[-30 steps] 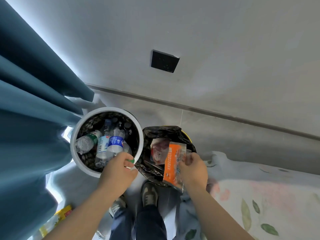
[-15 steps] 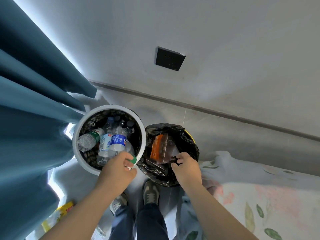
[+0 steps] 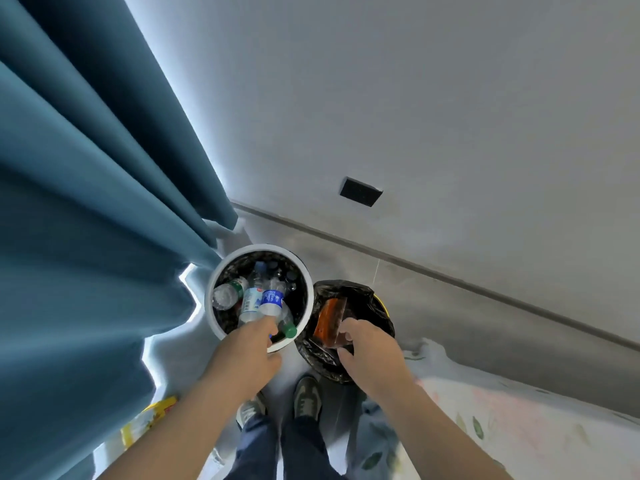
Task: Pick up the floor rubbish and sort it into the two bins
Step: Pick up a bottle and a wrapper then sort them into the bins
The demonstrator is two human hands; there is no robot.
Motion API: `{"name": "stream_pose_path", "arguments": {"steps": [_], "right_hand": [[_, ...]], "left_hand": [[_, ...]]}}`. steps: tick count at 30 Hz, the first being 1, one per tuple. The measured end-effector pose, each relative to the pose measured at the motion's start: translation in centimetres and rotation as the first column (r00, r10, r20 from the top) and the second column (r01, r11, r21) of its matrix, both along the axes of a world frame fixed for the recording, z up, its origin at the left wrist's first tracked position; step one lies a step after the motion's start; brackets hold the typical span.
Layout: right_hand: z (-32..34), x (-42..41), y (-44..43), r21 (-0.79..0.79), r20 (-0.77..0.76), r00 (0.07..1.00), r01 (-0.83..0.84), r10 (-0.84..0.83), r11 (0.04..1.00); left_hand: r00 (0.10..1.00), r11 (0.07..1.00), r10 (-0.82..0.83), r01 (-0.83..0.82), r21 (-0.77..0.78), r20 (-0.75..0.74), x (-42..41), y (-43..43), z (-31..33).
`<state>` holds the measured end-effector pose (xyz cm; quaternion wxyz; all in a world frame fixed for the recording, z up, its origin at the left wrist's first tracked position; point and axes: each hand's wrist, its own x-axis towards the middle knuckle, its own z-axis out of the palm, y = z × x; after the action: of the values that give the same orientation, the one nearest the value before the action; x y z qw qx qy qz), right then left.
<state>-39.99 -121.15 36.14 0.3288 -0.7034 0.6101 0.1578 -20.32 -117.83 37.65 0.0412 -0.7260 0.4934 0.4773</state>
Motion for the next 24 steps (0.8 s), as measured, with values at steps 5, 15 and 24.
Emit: {"name": "stream_pose_path", "arguments": {"steps": [5, 15, 24], "right_hand": [[9.3, 3.2, -0.8, -0.057, 0.046, 0.988, -0.142, 0.145, 0.988], [25.3, 7.9, 0.6, -0.233, 0.094, 0.931, -0.323, 0.352, 0.917], [33.5, 12.1, 2.8, -0.348, 0.101, 0.777, -0.557, 0.621, 0.754]], "left_hand": [[0.998, 0.998, -0.016, 0.020, -0.056, 0.066, 2.8, 1.4, 8.3], [0.991, 0.972, 0.099, -0.077, -0.221, 0.088, 6.4, 7.2, 21.8], [0.933, 0.898, 0.318, -0.239, -0.369, 0.170, 8.7, 12.1, 29.6]]}}
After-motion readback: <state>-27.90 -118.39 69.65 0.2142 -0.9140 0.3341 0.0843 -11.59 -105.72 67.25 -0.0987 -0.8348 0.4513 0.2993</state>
